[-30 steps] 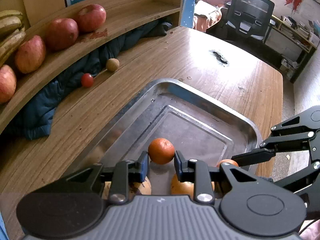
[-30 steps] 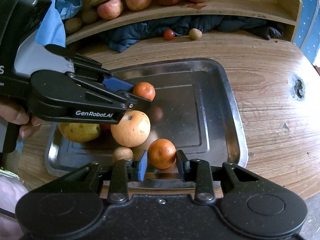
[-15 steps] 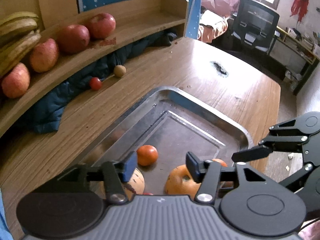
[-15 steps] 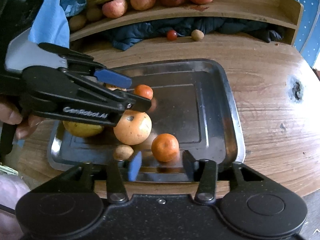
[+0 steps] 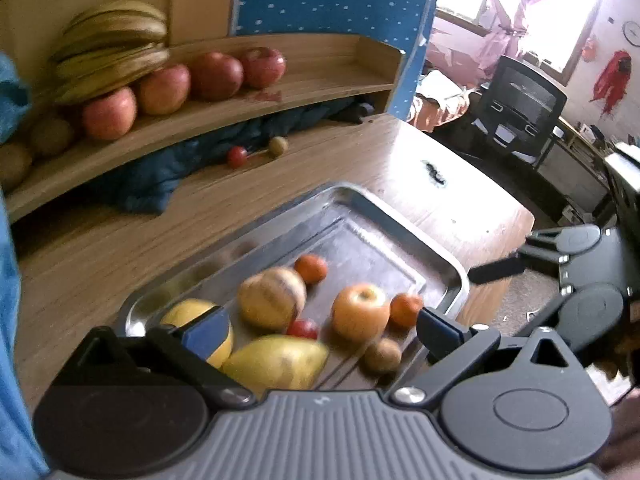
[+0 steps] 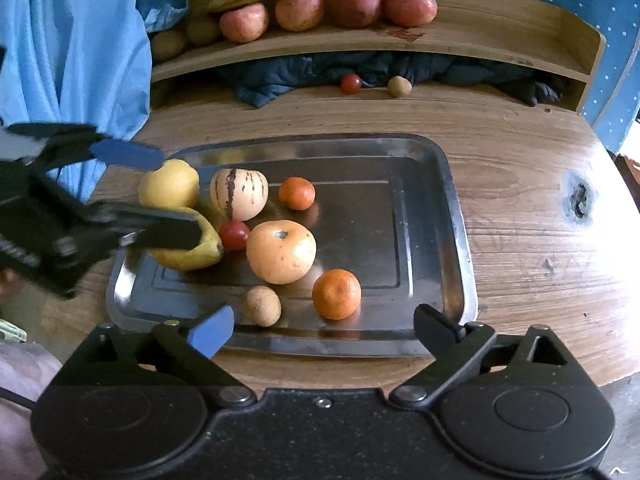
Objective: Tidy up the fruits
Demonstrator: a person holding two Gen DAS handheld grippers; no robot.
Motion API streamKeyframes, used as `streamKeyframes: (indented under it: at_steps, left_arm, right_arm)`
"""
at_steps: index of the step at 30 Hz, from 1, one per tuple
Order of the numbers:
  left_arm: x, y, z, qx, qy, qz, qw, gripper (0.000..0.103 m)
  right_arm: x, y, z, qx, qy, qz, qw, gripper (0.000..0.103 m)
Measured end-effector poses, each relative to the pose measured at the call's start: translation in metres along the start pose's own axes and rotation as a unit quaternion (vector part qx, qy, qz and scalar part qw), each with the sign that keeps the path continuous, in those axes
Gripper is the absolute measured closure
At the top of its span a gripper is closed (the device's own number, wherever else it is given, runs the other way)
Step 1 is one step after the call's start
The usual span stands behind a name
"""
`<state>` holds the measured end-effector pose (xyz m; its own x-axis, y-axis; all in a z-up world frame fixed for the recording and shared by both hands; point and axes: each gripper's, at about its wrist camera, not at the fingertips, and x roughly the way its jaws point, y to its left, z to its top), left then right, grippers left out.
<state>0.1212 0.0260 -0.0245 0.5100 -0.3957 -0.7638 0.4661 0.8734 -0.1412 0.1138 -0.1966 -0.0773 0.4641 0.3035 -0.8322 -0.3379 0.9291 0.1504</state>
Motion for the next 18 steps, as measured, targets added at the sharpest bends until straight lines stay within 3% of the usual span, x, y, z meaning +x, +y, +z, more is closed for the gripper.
streamKeyframes:
  at_steps: [5, 18]
  left_arm:
    - [-0.02, 0.011, -0.019, -0.015, 0.001, 0.014, 0.9998, 0.0]
    - [-0.034, 0.037, -0.041, -0.066, 0.044, 0.068, 0.9945, 0.0]
  right_arm:
    - [-0.004, 0.008, 0.002, -0.033, 0.014, -0.01, 0.999, 0.001]
    - [0.007, 0.02, 0.017, -0.116, 0.038, -0.007, 0.993, 0.001]
